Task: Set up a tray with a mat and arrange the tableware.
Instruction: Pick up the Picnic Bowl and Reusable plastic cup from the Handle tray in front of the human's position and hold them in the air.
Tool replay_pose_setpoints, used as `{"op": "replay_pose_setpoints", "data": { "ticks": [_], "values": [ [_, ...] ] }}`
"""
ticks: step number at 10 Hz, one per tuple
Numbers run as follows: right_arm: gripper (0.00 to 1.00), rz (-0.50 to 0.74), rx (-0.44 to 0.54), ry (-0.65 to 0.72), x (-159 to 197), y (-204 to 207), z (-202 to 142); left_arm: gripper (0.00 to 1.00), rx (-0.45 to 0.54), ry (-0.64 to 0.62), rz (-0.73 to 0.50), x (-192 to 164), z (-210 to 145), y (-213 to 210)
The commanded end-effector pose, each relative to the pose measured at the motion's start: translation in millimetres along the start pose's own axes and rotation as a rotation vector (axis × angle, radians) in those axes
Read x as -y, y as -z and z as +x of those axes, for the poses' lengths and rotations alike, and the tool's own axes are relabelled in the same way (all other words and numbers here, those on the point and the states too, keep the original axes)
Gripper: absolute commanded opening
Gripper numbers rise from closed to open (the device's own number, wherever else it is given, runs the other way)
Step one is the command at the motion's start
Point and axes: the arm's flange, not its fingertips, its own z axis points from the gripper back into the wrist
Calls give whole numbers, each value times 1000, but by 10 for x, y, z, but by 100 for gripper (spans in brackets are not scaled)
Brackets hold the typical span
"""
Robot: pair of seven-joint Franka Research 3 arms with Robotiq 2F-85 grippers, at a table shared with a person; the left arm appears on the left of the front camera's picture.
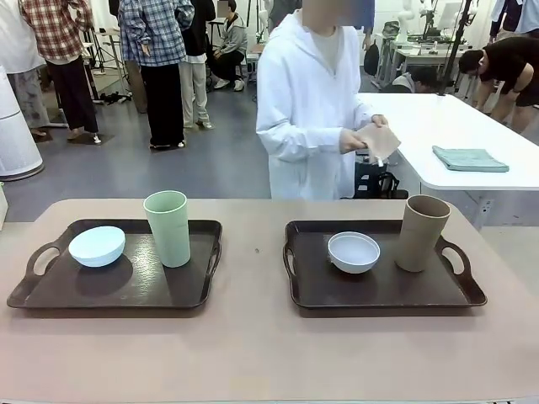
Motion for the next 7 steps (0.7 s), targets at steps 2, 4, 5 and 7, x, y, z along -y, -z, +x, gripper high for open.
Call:
{"op": "replay_pose_setpoints", "data": {
  "ticks": [2,4,5,7],
  "values": [
    [100,124,52,20,347,-258,-79,100,59,9,-40,-73,-167,-194],
    [100,132,61,10,400,-341,-161,100,60,-1,-32,-82,-307,-300],
    [100,122,53,-3,389,-336,-156,100,51,2,-31,-102,-323,-320],
    [100,109,59,26,400,-348,-196,100,58,-25,-28,-95,-257,-332]
  ]
}}
